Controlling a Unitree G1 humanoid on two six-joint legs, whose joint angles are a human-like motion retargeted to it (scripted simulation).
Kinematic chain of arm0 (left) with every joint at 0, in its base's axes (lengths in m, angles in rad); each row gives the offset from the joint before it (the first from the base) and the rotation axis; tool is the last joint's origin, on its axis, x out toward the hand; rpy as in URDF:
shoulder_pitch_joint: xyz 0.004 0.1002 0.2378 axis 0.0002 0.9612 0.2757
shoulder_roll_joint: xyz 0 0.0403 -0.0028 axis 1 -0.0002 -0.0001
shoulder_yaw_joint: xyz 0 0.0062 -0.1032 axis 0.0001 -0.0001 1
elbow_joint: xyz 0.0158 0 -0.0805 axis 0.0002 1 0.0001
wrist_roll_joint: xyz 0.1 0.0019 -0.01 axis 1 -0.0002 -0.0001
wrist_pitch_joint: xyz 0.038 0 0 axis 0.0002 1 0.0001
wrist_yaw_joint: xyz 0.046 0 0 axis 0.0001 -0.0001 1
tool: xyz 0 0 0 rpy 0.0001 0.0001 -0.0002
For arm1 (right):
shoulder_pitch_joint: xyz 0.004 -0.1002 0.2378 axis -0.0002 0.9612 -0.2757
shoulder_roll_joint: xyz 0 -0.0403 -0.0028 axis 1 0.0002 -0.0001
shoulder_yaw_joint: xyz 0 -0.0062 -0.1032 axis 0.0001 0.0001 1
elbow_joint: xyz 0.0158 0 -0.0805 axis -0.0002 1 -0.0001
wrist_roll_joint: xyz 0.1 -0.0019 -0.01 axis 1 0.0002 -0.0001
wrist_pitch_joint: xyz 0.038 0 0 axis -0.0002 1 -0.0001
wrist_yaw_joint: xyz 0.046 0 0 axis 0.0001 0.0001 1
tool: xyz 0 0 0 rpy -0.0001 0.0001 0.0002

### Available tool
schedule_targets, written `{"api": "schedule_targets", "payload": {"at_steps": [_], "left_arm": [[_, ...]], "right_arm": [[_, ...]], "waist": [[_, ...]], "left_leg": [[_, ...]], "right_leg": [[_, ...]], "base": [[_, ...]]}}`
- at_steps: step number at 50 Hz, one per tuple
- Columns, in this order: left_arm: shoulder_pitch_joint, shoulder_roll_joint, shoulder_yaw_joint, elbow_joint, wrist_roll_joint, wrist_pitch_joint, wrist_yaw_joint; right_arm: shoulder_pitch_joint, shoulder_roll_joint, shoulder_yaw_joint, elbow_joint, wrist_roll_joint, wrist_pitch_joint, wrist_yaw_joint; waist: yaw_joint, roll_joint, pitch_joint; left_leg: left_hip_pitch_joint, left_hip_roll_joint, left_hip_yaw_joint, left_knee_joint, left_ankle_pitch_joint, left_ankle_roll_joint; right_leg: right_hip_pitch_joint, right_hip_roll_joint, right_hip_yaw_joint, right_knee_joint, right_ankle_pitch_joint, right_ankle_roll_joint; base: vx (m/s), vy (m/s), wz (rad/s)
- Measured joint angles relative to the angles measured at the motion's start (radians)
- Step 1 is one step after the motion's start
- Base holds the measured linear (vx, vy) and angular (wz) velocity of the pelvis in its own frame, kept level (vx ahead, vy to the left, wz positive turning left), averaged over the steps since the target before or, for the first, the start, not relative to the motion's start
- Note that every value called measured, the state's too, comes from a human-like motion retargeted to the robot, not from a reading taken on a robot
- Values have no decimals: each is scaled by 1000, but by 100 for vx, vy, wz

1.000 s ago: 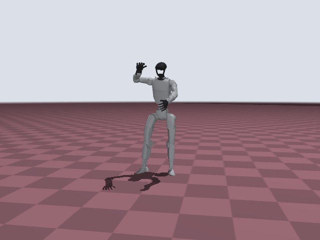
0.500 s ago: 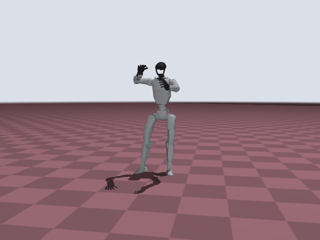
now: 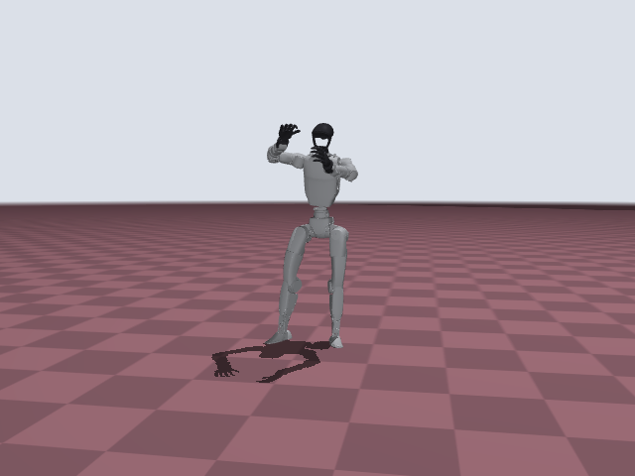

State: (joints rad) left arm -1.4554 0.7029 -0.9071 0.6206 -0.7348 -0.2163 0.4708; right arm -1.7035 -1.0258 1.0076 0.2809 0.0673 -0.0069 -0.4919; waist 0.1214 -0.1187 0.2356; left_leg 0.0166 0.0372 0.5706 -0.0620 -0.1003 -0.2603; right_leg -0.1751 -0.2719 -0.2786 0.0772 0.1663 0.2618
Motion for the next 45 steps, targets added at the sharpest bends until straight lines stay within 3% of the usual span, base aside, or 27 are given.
{"api": "schedule_targets", "payload": {"at_steps": [10, 15, 17, 18, 20, 25, 33, 35, 45], "left_arm": [[511, -187, 179, 222, 137, 56, -1], [614, -259, 245, 351, 219, 68, 18], [629, -260, 236, 356, 226, 69, 7], [627, -264, 238, 354, 228, 67, 1], [608, -249, 221, 320, 221, 59, -12], [480, -142, 152, 150, 182, 31, -24], [106, -12, 92, 13, 69, 7, 18], [-9, 17, 68, 1, 29, -10, 21], [-286, -3, 30, -32, -42, -49, 62]], "right_arm": [[-25, 20, -26, -21, -43, -2, -24], [-28, 32, -33, -7, -45, -13, -32], [-28, 36, -32, 5, -40, -10, -26], [-24, 40, -28, 6, -43, -13, -23], [-23, 44, -19, 11, -44, -12, -15], [-15, 46, 5, 13, -53, -6, 0], [-4, 39, 33, -5, -55, -2, 7], [-20, 54, 39, 1, -40, -3, 6], [-54, 38, 47, 9, -36, -4, -5]], "waist": [[-70, -29, 39], [-96, -47, 53], [-94, -48, -19], [-101, -52, 24], [-99, -54, 40], [-76, -41, 8], [-50, -2, -65], [-57, 0, -56], [-67, 51, -60]], "left_leg": [[-72, -11, -23, -25, 39, -1], [-106, -12, -20, -25, 55, -2], [-187, 6, -5, -25, 70, -2], [-139, -4, -9, -25, 64, -2], [-114, -3, -2, -25, 63, -2], [-83, 16, 27, -25, 57, -2], [-22, 46, 57, 1, 20, 0], [-2, 49, 60, 10, 7, 0], [33, 51, 61, 18, -9, 4]], "right_leg": [[-38, 6, -33, -55, 42, 0], [-58, 17, -40, -85, 66, 0], [-135, 38, -31, -108, 88, 0], [-90, 30, -36, -100, 78, 0], [-69, 35, -33, -101, 77, 0], [-59, 58, -11, -98, 68, 0], [-29, 69, 23, -57, 23, 0], [-15, 64, 34, -44, 8, 0], [0, 51, 47, -5, -22, 0]], "base": [[-8, 1, 13], [-7, -2, -5], [-2, -6, -26], [0, 0, 0], [1, -3, -11], [8, -8, -33], [16, -5, -22], [15, 1, -10], [6, 0, -1]]}}
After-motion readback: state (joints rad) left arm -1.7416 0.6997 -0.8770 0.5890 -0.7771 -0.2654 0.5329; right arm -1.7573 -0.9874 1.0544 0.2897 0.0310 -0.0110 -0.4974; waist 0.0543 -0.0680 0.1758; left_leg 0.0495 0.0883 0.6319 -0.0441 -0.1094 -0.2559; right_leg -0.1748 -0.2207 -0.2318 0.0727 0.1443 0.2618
